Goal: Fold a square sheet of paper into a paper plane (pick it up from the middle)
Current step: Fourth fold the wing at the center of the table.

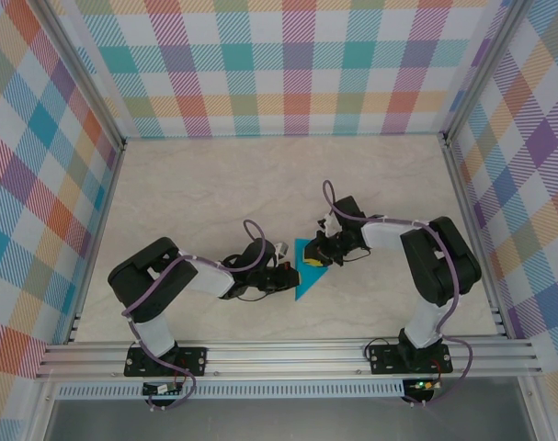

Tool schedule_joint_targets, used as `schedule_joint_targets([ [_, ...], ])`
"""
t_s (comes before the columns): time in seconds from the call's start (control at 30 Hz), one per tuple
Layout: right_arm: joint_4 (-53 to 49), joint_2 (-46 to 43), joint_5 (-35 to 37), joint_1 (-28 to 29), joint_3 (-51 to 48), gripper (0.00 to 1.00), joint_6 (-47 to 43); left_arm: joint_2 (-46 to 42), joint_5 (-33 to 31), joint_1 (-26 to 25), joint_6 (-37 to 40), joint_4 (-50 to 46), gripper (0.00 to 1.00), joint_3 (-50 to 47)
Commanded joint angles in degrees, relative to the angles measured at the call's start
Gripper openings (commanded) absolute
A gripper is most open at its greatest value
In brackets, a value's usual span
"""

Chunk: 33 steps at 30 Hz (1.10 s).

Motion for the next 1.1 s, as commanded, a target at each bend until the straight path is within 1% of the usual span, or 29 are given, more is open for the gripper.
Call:
schedule_joint_targets([
  [0.0,2.75,-0.89,-4.45,0.55,-0.78,0.14,0.83,3.67,1.79,0.39,-0.35,-2.77,0.00,0.40],
  [0.3,3.57,2.98,-1.86,0.92,-0.28,0.14,1.96,4.54,2.20,0.70,-0.75,-3.58,0.00,0.74],
  [0.53,-0.77,7.24,4.74,0.93,0.98,0.11,1.17,3.72,2.49,0.64,0.07,-5.31,0.00,1.18],
  [0.63,-0.35,8.29,4.93,0.92,0.63,0.11,1.06,2.70,2.63,0.70,0.80,-6.33,0.04,1.48],
  [0.73,-1.98,8.41,6.95,0.92,0.56,0.10,0.81,1.42,2.38,0.36,2.52,-9.62,0.11,2.53],
  [0.83,-2.31,8.34,7.28,0.89,0.37,0.10,0.59,0.09,2.14,-0.46,3.69,-12.22,0.16,3.56],
  [0.9,-2.41,8.39,7.40,0.92,0.33,0.10,0.55,-0.57,1.18,-1.16,4.35,-14.33,0.17,4.16],
  [1.07,-2.60,8.69,7.52,0.92,0.36,0.10,0.30,-1.81,-0.73,-2.18,4.20,-16.21,0.17,3.76],
])
